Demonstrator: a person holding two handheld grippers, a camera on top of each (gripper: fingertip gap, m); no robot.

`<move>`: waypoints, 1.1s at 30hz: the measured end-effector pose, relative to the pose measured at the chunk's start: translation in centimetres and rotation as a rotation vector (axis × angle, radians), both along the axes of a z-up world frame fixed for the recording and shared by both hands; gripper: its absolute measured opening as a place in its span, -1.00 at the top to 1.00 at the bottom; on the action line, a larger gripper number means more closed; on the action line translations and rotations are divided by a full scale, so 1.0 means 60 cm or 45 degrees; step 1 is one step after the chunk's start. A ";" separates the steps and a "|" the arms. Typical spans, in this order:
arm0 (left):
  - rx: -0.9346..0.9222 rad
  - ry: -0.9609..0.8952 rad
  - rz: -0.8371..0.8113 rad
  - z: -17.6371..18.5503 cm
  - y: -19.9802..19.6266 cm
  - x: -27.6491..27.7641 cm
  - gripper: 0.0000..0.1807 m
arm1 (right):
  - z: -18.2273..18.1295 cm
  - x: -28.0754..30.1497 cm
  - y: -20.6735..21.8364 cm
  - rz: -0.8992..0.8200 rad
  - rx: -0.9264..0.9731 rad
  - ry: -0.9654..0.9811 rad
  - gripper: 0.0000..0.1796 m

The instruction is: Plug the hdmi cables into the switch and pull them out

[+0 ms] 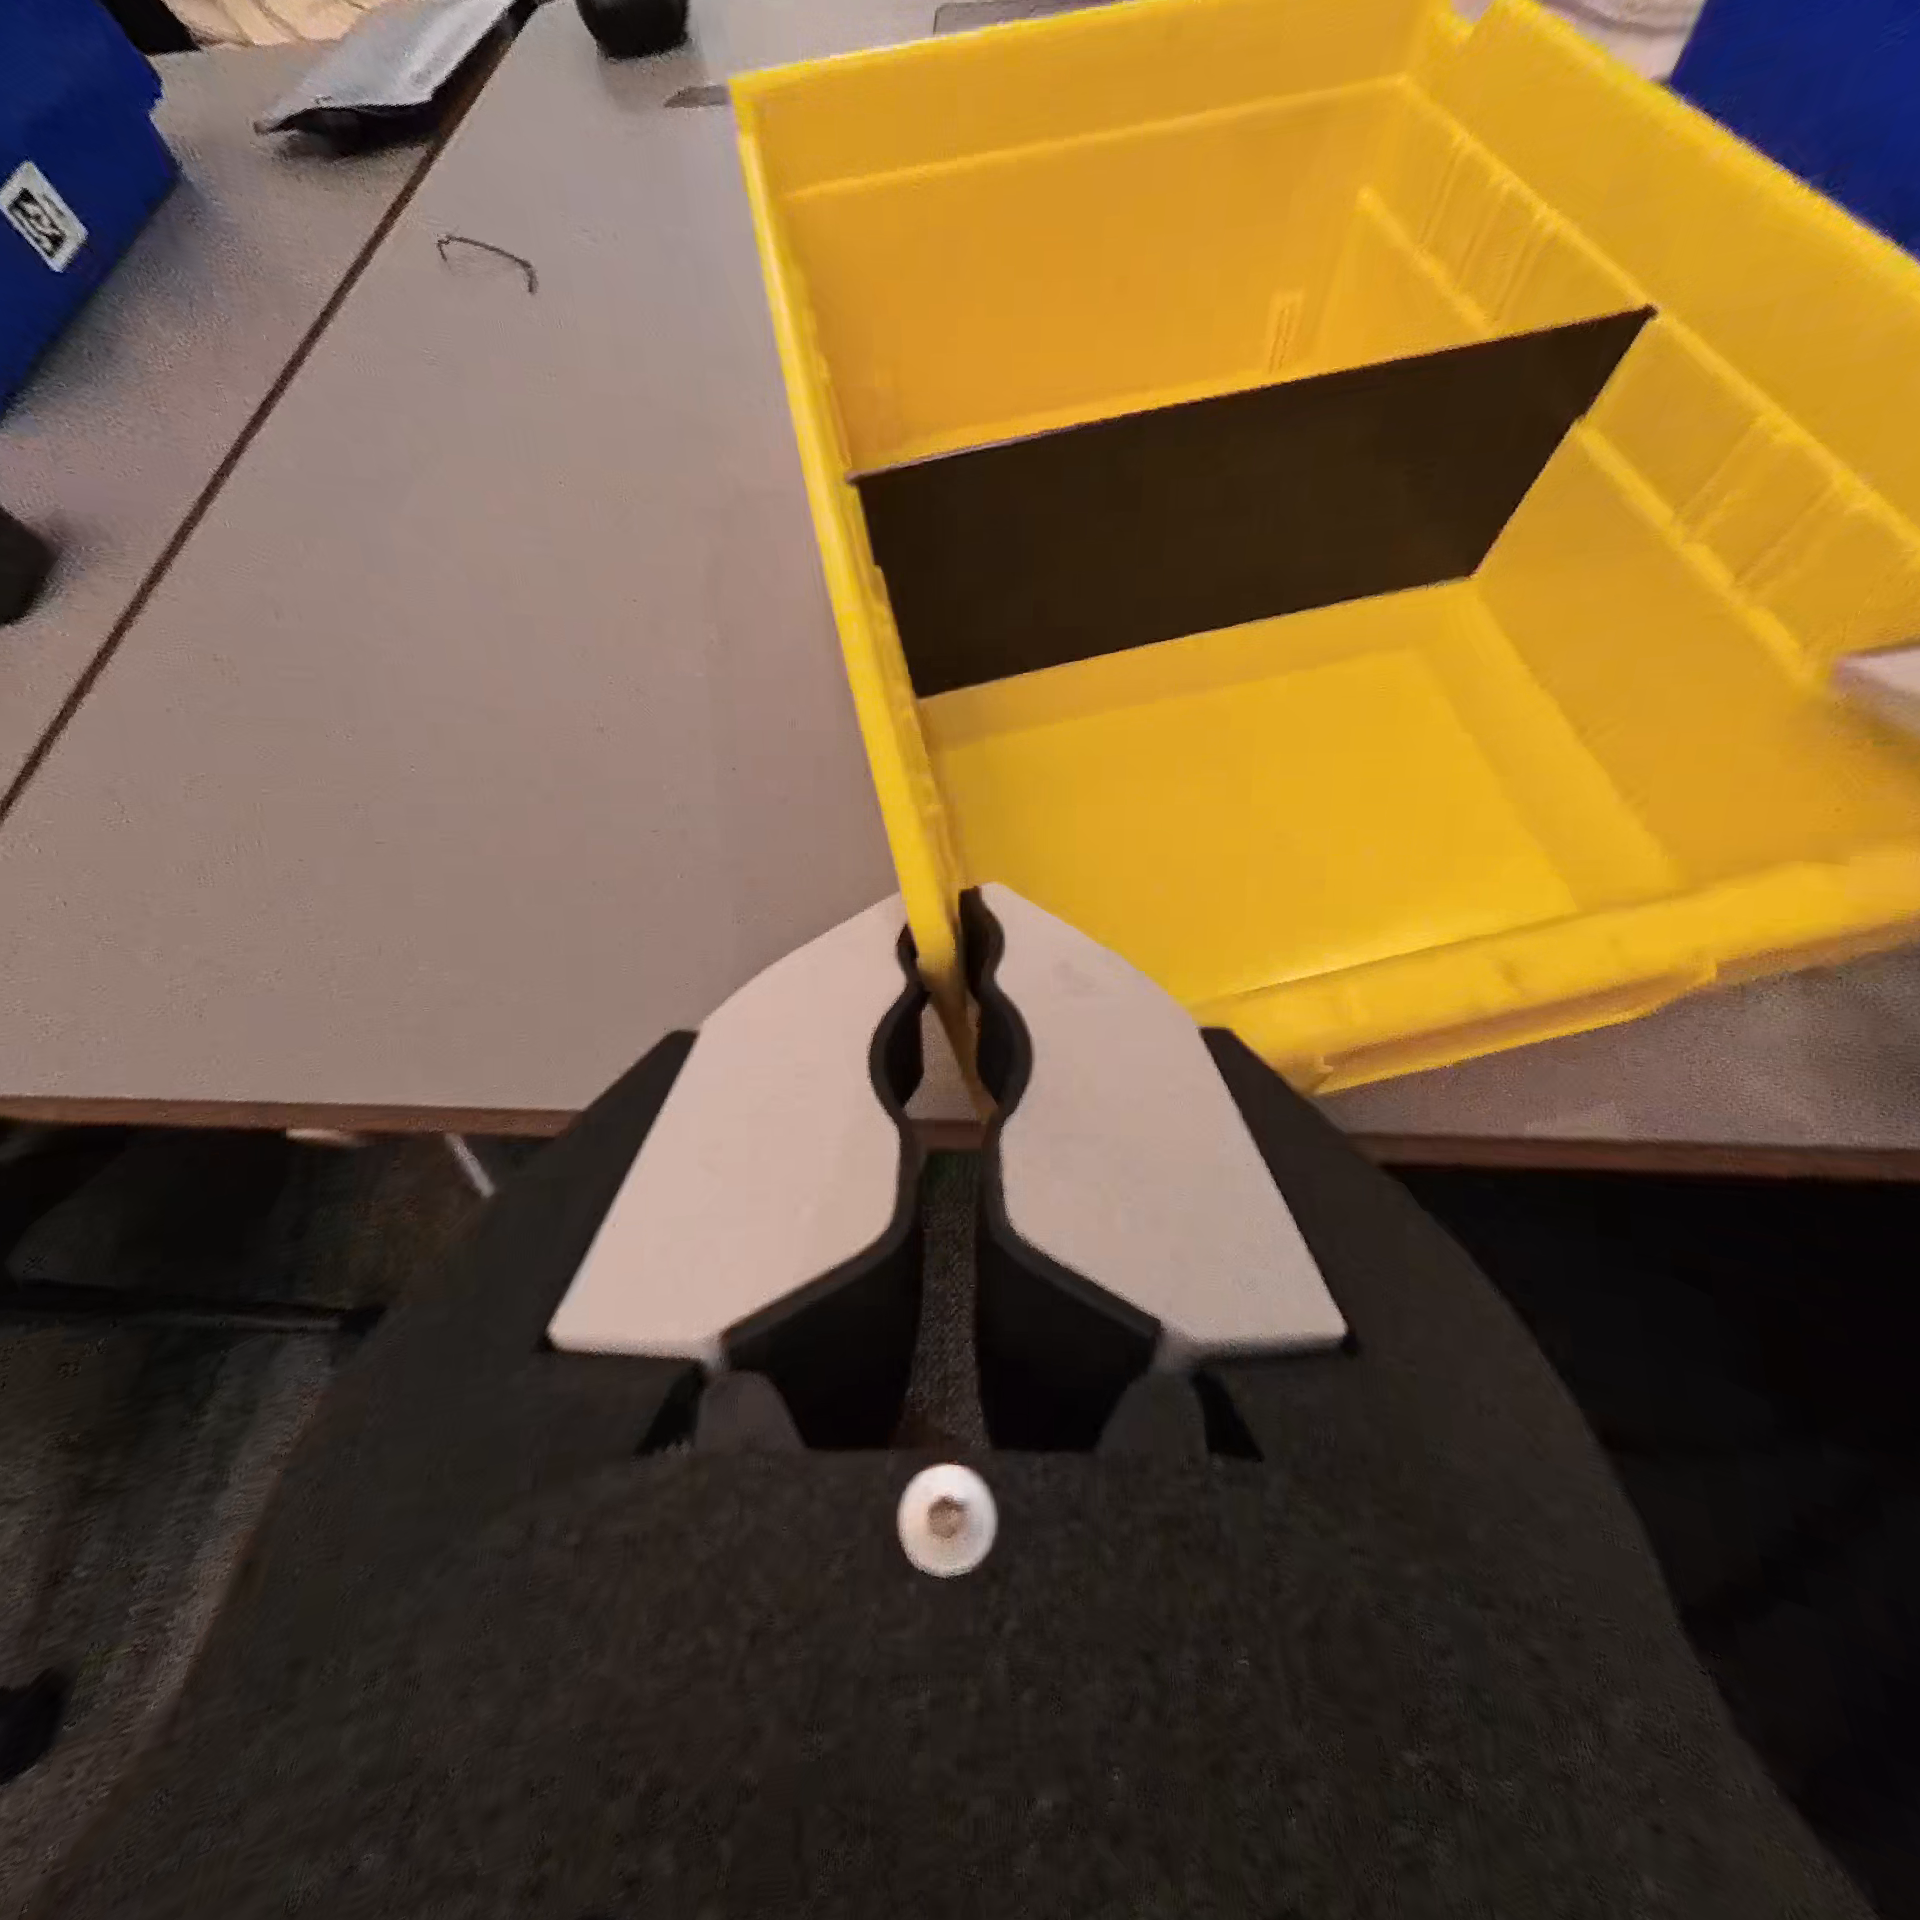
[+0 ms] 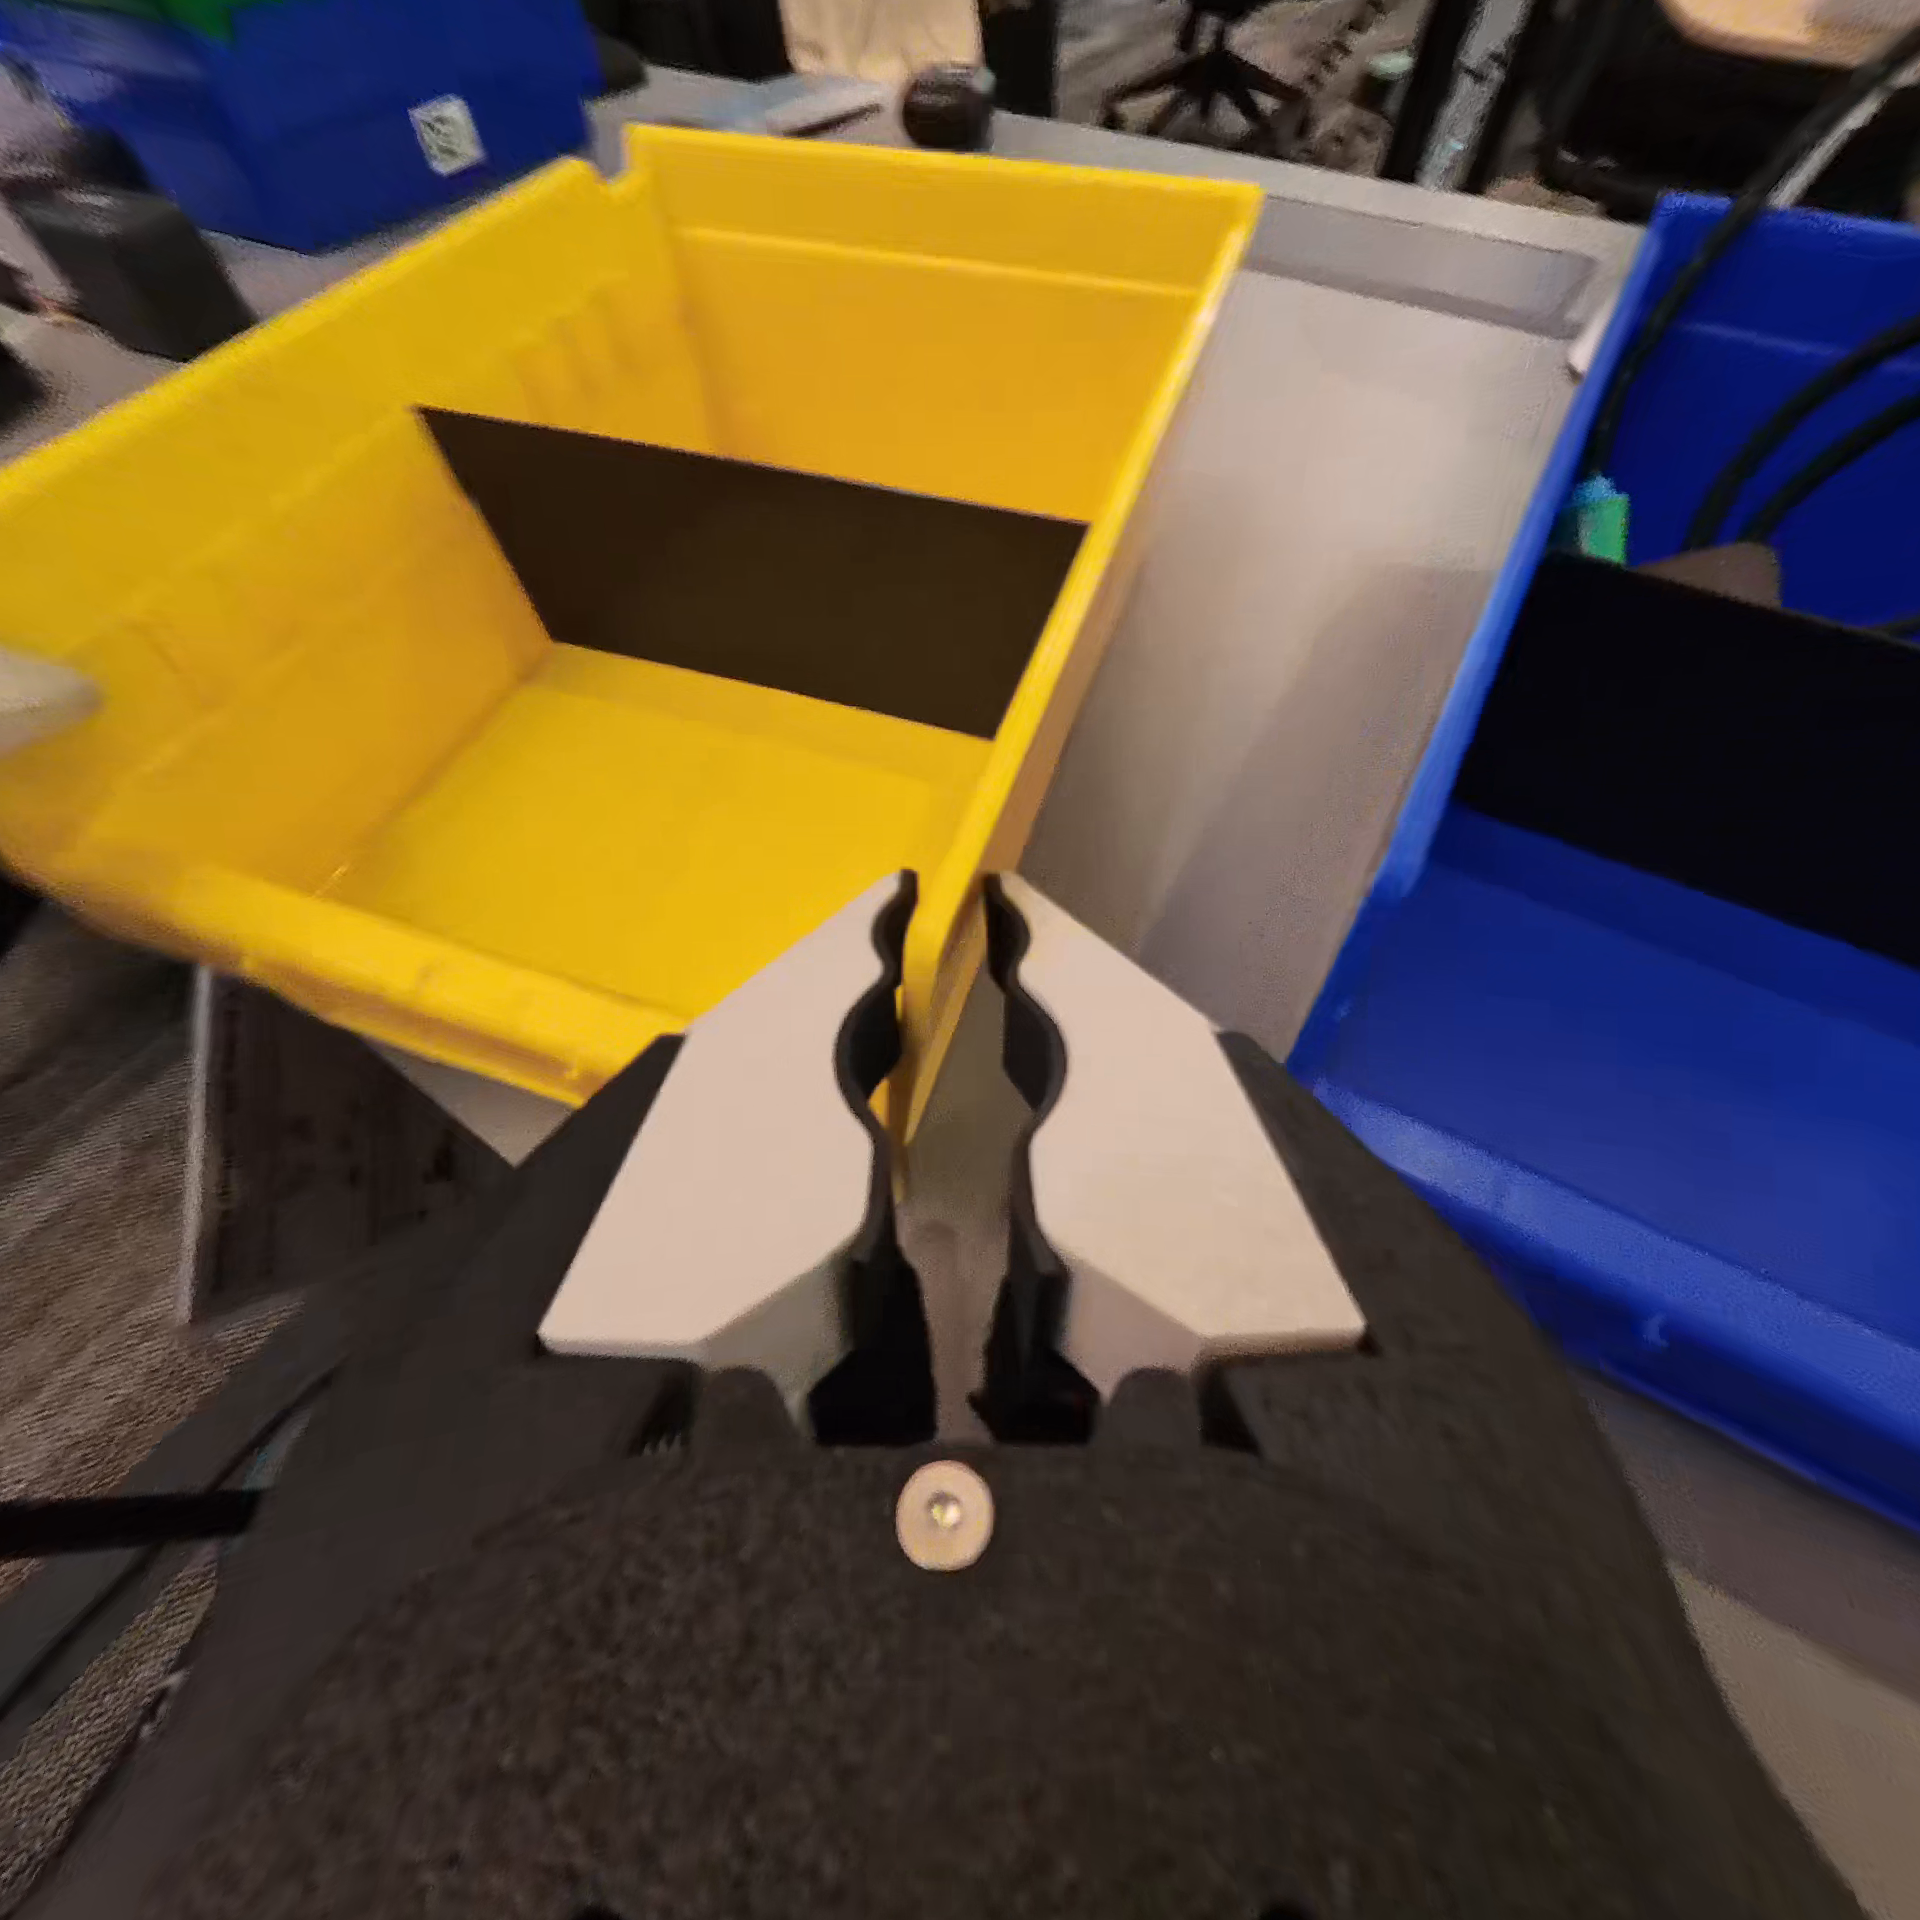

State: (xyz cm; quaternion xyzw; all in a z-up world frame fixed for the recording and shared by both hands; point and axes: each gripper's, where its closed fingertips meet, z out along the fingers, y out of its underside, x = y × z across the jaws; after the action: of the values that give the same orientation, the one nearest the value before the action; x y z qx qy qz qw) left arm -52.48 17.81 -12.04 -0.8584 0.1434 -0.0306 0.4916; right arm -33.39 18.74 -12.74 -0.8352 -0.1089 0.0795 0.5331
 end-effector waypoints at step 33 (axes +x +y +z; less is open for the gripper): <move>0.316 -0.193 -0.710 0.096 -0.024 0.987 0.91 | 0.159 0.979 -0.126 -0.836 0.171 -0.121 0.99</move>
State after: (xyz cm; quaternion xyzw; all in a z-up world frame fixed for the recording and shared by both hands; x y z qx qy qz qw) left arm 6.74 16.36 -6.27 -0.7145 0.3390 -0.2106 0.5746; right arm 25.34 11.15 -3.21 -0.7916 0.1362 -0.1429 0.5783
